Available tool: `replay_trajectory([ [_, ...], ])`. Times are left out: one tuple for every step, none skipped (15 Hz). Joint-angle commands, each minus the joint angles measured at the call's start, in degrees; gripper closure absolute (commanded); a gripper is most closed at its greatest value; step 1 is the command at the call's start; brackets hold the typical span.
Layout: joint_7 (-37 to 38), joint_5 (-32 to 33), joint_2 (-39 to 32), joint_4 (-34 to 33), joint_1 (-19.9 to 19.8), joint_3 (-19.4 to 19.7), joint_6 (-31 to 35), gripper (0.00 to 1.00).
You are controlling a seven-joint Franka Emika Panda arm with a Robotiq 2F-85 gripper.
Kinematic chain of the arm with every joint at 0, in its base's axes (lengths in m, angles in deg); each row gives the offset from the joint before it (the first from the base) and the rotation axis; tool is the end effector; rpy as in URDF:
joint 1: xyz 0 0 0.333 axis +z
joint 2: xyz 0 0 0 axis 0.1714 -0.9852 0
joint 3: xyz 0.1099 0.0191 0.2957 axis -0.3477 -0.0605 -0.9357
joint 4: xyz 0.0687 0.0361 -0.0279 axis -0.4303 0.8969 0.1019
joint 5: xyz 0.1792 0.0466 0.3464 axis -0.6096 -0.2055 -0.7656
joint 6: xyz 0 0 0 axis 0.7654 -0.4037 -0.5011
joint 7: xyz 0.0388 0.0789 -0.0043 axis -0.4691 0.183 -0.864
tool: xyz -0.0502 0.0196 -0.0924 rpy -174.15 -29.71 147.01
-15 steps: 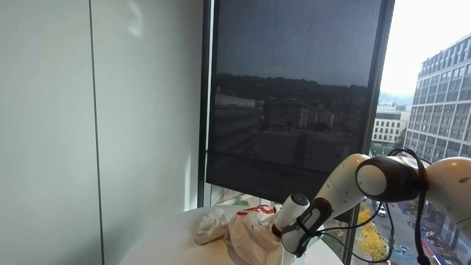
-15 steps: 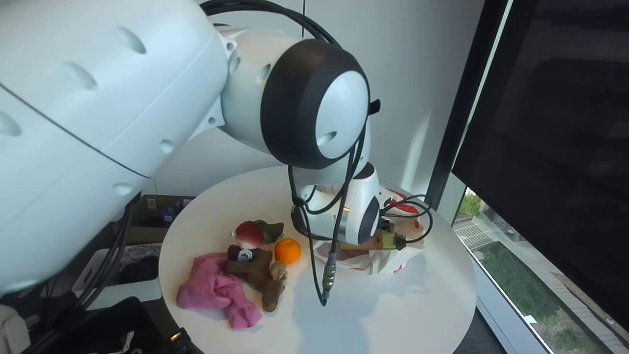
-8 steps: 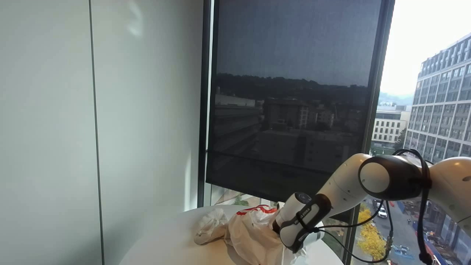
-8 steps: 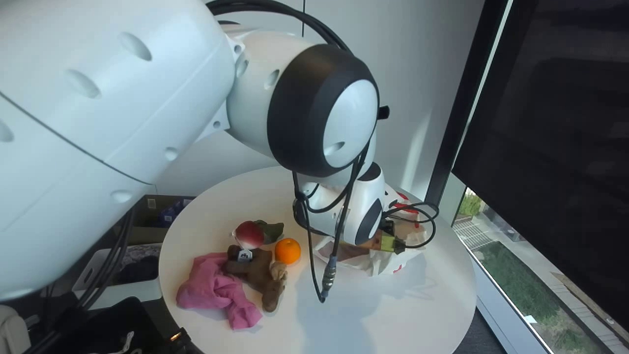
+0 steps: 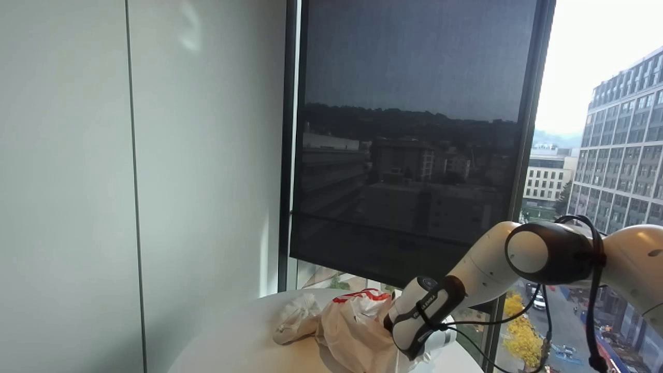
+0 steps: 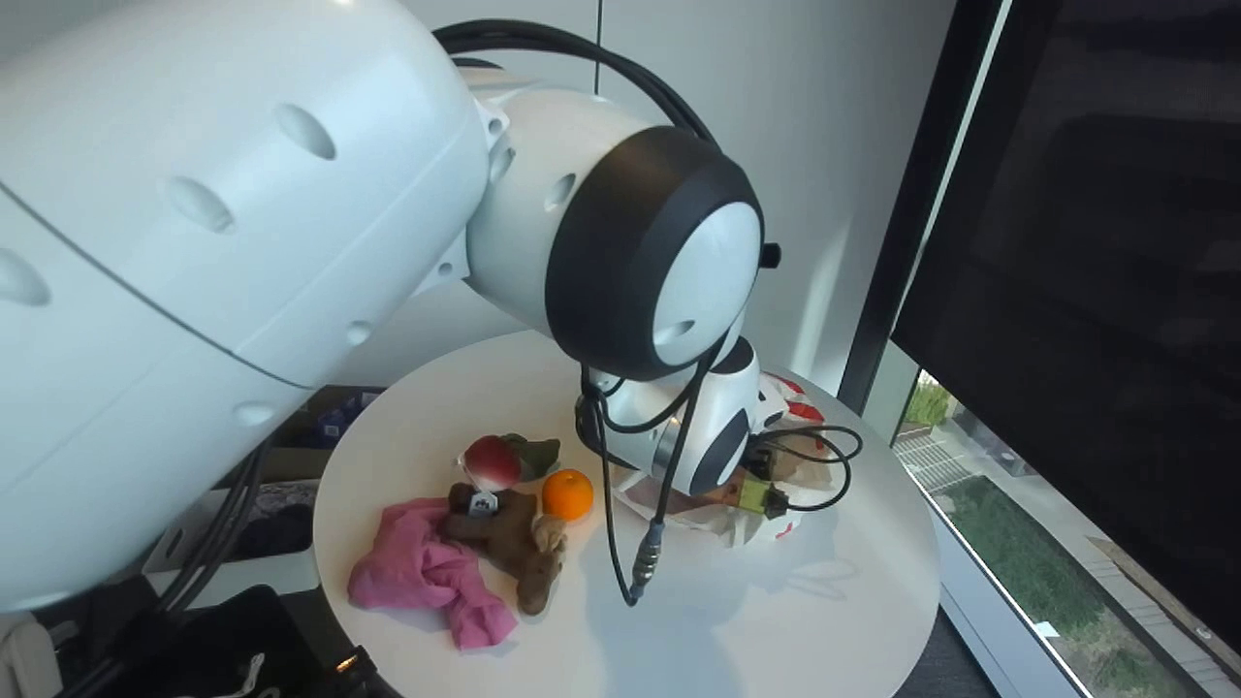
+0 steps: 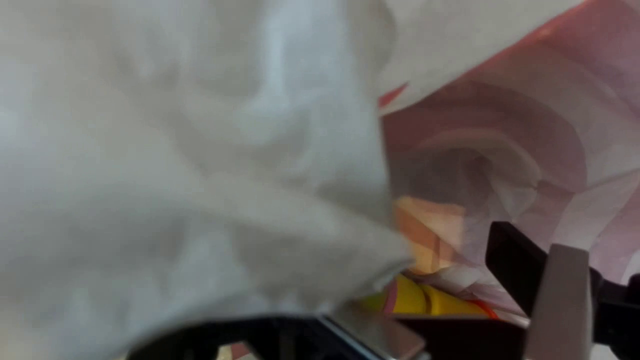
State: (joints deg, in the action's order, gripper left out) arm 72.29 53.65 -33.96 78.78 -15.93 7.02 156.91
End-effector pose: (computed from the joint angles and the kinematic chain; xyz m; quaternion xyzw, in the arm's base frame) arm 0.6805 0.0466 0.0990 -0.9482 -0.1884 -0.2554 0.0143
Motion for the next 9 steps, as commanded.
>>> replay_trajectory([
  [0.03,-0.32,-2.18,-2.44,0.83,-0.15,2.07,0.00],
  [0.07,-0.05,-2.36,-2.86,1.91,0.87,2.90,0.00],
  [0.18,0.07,-2.47,-3.22,2.74,1.68,3.62,0.00],
  [0.39,0.19,-2.31,-3.41,3.90,2.97,4.36,0.00],
  [0.61,0.18,-2.40,-3.70,4.85,4.04,5.03,0.00],
  [0.69,0.20,-2.74,-4.09,5.63,4.88,5.97,0.00],
  [0.64,0.33,-2.88,-4.34,6.62,5.99,6.27,0.00],
  [0.76,0.26,-3.16,-4.67,7.46,6.85,6.72,0.00],
  [0.84,0.20,-3.50,-4.98,8.06,7.42,7.23,0.00],
])
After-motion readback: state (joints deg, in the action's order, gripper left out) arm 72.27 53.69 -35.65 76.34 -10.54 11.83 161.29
